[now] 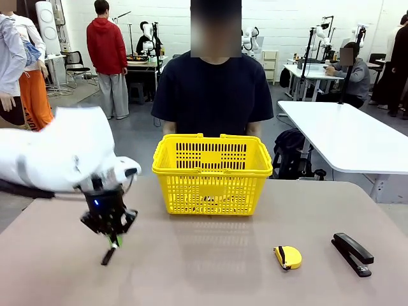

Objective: Place the items the person wants into the basket.
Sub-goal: Pick up the item the person points to and place it in the Market Basket.

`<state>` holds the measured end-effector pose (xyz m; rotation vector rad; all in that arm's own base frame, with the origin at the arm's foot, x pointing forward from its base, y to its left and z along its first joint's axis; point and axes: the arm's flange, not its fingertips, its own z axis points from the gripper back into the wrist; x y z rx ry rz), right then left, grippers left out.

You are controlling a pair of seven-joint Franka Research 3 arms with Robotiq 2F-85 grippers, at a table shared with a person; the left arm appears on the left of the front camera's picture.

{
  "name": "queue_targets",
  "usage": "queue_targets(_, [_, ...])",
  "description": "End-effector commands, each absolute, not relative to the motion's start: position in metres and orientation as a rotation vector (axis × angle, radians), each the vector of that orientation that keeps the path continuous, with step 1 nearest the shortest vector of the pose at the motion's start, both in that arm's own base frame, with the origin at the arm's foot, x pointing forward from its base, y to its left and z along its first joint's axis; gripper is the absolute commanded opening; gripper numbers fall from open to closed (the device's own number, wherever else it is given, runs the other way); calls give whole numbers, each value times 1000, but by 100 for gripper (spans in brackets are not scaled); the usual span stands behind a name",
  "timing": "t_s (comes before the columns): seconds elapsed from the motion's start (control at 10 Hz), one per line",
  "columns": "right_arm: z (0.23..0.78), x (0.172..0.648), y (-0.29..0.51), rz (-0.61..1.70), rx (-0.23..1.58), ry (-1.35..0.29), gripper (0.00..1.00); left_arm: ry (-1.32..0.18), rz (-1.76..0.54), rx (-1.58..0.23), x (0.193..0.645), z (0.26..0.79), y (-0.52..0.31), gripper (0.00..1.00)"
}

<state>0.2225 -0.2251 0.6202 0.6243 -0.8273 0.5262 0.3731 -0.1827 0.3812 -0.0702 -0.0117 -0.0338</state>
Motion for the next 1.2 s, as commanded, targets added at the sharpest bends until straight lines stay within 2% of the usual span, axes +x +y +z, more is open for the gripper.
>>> queue_targets(0.0, [621,225,-225,537,653,-861,100,-41,-62,-36,346,459,-157,6])
queue_targets(0.3, [621,225,-225,537,653,-861,100,-63,-97,-60,329,516,-146,6])
queue_targets(0.6, [621,225,-225,537,653,-861,100,-98,-96,-83,310,529,-140,6])
queue_targets(1.1, [621,225,-225,537,653,-861,100,-80,-84,-68,316,530,-150,6])
